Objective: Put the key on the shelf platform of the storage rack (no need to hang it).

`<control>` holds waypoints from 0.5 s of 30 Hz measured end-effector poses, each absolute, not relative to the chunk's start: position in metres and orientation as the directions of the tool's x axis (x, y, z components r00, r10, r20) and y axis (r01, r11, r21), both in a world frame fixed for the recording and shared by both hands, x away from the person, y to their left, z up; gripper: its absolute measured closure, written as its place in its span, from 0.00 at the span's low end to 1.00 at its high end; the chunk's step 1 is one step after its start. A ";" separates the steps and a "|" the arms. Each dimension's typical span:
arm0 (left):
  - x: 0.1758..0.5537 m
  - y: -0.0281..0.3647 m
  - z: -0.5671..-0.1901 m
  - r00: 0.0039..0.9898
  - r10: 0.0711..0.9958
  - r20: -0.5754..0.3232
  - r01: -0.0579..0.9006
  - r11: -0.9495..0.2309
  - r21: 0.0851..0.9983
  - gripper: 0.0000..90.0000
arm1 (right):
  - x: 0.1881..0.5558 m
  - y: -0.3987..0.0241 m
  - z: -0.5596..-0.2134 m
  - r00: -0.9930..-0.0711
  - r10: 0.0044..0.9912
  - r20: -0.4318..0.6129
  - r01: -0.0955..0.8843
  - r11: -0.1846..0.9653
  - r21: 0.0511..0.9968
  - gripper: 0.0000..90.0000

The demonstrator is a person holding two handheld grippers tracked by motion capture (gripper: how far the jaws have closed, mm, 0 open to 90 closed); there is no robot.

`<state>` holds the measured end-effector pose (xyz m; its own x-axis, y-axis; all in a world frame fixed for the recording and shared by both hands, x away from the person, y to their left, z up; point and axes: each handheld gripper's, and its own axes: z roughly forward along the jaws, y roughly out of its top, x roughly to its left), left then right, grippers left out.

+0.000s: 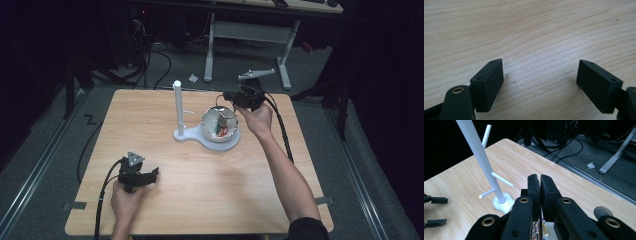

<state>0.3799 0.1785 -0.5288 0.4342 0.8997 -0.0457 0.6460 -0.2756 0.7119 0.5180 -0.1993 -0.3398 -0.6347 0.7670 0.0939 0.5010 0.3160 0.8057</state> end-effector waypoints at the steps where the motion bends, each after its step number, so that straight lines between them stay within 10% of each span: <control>1: 0.380 0.178 -0.529 0.434 0.900 -0.046 0.646 -0.275 0.712 0.24 | 0.519 -0.199 -0.342 -0.635 0.767 0.095 0.503 0.317 0.804 0.97; 15: 0.380 0.178 -0.529 0.434 0.900 -0.045 0.646 -0.276 0.712 0.24 | 0.521 -0.194 -0.365 -0.634 0.766 0.101 0.525 0.331 0.784 0.97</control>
